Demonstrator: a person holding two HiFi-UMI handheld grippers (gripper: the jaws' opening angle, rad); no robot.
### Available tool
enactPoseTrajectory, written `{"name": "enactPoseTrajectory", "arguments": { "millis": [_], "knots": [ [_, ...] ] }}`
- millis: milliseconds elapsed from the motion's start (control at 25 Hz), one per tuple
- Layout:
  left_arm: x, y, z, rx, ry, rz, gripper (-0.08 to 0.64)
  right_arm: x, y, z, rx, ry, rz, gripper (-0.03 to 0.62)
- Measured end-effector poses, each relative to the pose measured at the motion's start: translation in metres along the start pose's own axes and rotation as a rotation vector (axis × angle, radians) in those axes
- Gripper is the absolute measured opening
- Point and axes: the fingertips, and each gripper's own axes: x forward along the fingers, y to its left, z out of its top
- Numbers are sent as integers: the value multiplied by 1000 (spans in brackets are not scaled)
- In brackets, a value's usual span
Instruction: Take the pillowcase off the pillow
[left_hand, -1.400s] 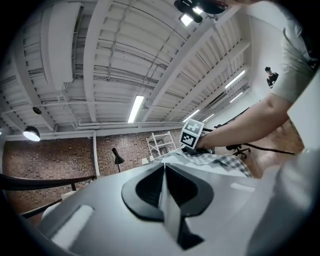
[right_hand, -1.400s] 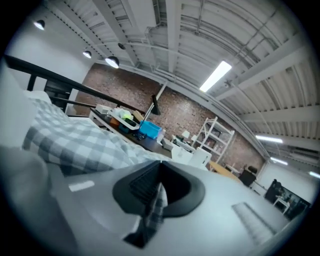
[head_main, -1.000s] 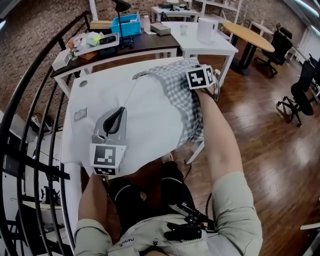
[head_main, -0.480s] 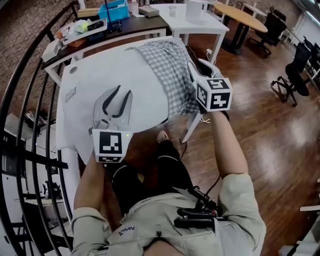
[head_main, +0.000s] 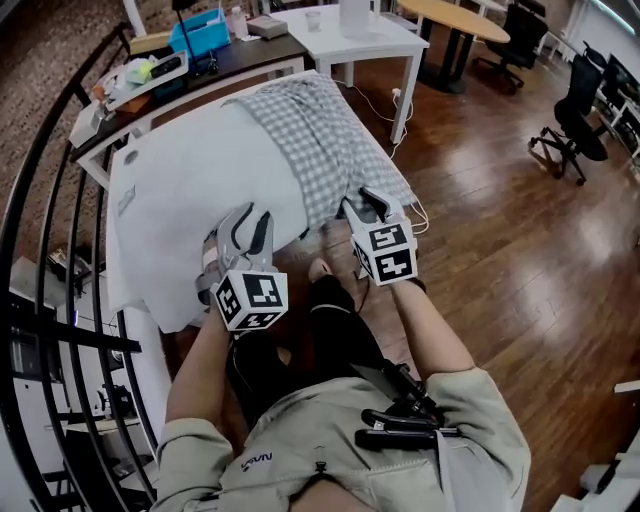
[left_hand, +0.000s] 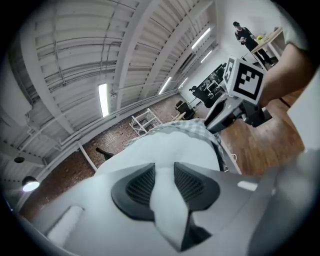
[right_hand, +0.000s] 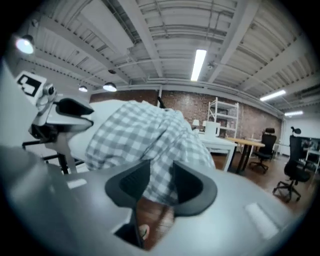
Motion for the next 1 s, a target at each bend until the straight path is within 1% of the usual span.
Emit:
{"name": "enactPoseTrajectory", "arguments": {
  "millis": [40, 120, 160, 400, 560, 680, 760, 880, 1000],
  "knots": [
    [0, 3, 1, -8, -1, 11, 110, 3, 0, -2, -29, 16, -12, 138],
    [-4, 11, 4, -38, -14, 28, 63, 4, -3, -1, -64, 28, -44, 90],
    [-7, 15, 5, -50, -20, 34, 52, 3, -6, 1, -74, 26, -64, 10],
    [-13, 29, 7, -71, -42, 53, 40, -7, -35, 2, -75, 27, -145, 5],
    [-17, 40, 3, -120, -52, 54, 35, -8, -61, 4, -90, 41, -200, 5],
    [-24, 60, 0, -162, -53, 70, 32, -11, -82, 10, -109, 44, -262, 5],
    [-30, 80, 1, -159, -55, 92, 26, -11, -97, 12, -115, 52, -299, 5],
    [-37, 104, -8, -173, -43, 118, 26, -6, -118, 6, -120, 82, -336, 5],
    [-40, 118, -27, -174, -13, 143, 26, 11, -137, -10, -150, 157, -361, 5]
  ]
}}
